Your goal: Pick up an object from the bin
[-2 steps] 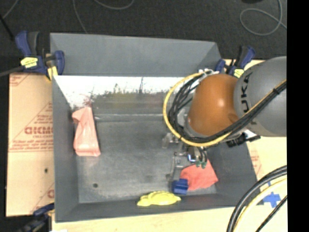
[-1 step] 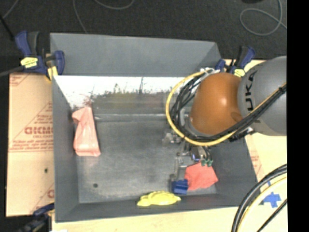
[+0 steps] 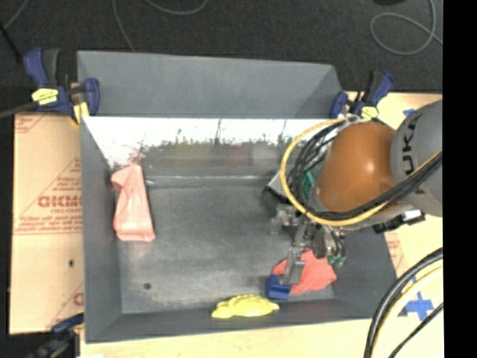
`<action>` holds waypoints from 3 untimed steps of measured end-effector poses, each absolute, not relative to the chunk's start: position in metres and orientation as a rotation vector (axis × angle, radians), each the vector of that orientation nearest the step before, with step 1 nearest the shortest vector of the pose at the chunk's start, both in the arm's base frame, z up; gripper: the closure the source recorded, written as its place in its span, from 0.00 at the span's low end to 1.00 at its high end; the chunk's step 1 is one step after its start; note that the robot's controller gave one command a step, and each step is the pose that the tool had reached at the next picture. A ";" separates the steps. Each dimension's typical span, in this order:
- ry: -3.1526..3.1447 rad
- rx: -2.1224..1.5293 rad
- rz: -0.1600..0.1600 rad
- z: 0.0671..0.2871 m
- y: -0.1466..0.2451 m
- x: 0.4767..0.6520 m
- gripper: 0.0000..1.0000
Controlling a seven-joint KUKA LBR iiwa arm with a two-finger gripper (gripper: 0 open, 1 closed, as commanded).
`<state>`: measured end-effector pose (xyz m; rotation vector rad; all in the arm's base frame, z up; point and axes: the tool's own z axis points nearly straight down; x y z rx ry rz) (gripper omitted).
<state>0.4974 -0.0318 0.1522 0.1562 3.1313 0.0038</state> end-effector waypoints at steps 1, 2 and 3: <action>3.139 0.090 -0.004 0.154 -0.060 0.485 0.00; 3.121 -0.231 -0.002 0.120 -0.066 0.484 0.00; 3.130 -0.204 -0.002 0.085 -0.084 0.486 0.00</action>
Offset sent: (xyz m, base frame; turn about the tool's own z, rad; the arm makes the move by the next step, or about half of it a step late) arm -0.0174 -0.0392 -0.0542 -0.2852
